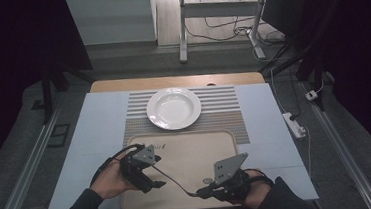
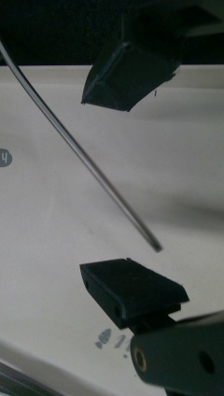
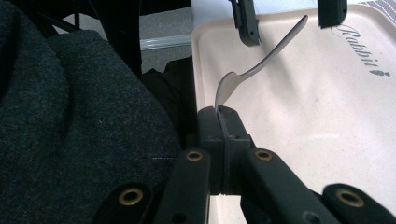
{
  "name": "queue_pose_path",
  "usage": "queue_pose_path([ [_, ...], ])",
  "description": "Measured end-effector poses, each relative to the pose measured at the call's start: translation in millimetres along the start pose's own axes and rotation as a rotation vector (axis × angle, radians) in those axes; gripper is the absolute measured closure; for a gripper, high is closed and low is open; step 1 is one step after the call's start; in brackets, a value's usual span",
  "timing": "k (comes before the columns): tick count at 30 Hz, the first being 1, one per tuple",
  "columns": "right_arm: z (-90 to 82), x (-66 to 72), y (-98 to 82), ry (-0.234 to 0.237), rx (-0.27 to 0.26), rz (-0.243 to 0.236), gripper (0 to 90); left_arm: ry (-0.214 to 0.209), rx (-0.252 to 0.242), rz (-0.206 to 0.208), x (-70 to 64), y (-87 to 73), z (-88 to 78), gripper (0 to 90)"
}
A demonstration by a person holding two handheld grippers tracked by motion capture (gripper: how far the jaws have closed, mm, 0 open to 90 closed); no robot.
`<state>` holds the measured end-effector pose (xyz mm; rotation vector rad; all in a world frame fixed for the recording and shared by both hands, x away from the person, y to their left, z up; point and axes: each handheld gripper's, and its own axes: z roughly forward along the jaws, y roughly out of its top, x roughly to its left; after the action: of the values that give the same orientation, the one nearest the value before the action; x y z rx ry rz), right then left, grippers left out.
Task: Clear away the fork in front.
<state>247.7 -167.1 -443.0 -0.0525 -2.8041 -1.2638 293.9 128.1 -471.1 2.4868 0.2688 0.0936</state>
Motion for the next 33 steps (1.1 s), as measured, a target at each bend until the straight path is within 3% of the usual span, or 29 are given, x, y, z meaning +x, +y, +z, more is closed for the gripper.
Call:
queue_pose_path([
  [1,-0.1,0.0,0.1,0.004,0.001,-0.001,89.8,-0.023,0.006,0.029,-1.1,2.5,1.7,23.6],
  [4,-0.3,0.1,0.4,0.017,-0.004,-0.011,89.8,-0.031,0.020,0.053,-2.1,5.0,3.6,28.3],
  [8,0.2,1.0,1.1,0.038,0.001,-0.020,89.8,-0.063,0.038,0.103,-3.2,7.7,5.6,43.6],
  [10,0.5,1.0,0.9,0.043,0.001,-0.020,89.8,-0.066,0.046,0.127,-4.4,8.7,6.0,46.1],
  [11,1.1,1.0,0.7,0.050,0.004,-0.022,89.8,-0.076,0.052,0.142,-4.6,9.2,5.8,52.9],
  [14,1.5,0.6,0.5,0.056,0.009,-0.028,89.8,-0.086,0.069,0.195,-7.5,10.0,7.0,60.3],
  [15,1.5,0.7,0.4,0.059,0.010,-0.029,89.8,-0.086,0.069,0.195,-7.5,10.0,7.0,62.5],
  [22,2.8,0.3,0.1,0.076,0.024,-0.037,89.7,-0.110,0.097,0.304,-10.9,10.8,9.1,73.5],
  [29,6.7,-0.7,-1.7,0.112,0.042,-0.043,89.0,-0.131,0.118,0.468,-17.3,9.1,14.0,81.0],
  [31,6.7,-1.6,-2.2,0.104,0.044,-0.041,87.0,-0.162,0.136,0.506,-19.4,8.1,14.6,83.5],
  [33,5.0,-3.9,-2.8,0.077,0.037,-0.040,83.6,-0.177,0.142,0.515,-20.4,7.6,14.8,86.1],
])
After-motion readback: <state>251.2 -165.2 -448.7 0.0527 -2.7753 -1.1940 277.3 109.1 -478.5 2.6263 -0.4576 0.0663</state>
